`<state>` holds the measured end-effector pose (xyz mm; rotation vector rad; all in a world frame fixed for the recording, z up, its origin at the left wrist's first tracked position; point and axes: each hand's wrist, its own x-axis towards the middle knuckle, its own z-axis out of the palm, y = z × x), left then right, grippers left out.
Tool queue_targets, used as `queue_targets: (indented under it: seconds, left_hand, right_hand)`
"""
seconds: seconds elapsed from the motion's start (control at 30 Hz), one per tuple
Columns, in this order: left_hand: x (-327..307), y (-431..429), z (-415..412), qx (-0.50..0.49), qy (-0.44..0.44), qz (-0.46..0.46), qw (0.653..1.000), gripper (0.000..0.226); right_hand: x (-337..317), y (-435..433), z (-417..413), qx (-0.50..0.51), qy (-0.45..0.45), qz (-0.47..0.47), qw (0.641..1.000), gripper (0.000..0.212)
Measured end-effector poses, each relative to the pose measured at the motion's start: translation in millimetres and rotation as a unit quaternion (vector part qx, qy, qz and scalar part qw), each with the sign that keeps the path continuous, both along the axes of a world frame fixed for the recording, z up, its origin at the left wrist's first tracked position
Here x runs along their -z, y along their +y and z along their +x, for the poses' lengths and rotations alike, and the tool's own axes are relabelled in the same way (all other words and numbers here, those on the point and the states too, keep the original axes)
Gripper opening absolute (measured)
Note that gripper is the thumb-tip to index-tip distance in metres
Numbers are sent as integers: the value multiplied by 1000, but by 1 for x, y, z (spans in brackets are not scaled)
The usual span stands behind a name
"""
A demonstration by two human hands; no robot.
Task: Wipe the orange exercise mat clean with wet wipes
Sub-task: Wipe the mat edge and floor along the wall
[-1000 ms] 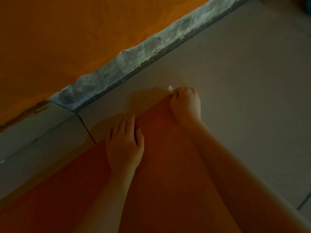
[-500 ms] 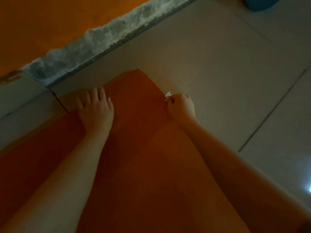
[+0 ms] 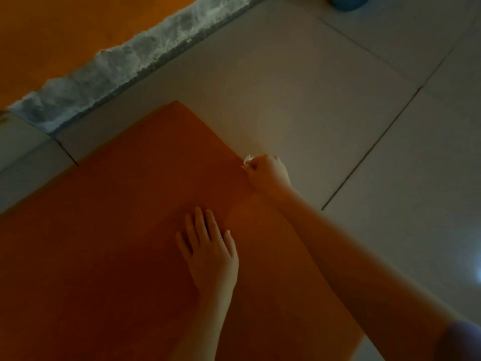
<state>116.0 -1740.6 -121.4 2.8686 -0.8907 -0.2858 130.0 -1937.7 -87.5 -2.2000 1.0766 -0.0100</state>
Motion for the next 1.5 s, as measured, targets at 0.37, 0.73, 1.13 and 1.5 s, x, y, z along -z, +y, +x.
queue_targets:
  seconds: [0.37, 0.73, 1.13, 1.5]
  left_hand:
    - [0, -1, -12, -37, -5, 8, 999, 58]
    - [0, 30, -75, 8, -33, 1, 999, 65]
    - [1, 31, -76, -4, -37, -22, 999, 66]
    - [2, 33, -75, -2, -14, -37, 999, 63]
  right_hand:
    - [-2, 6, -80, -47, 54, -29, 997, 34]
    - [3, 24, -188, -31, 12, -68, 997, 29]
    - [0, 54, -286, 37, 37, -105, 993, 27]
    - [-7, 112, -320, 283, 52, 8, 958, 39]
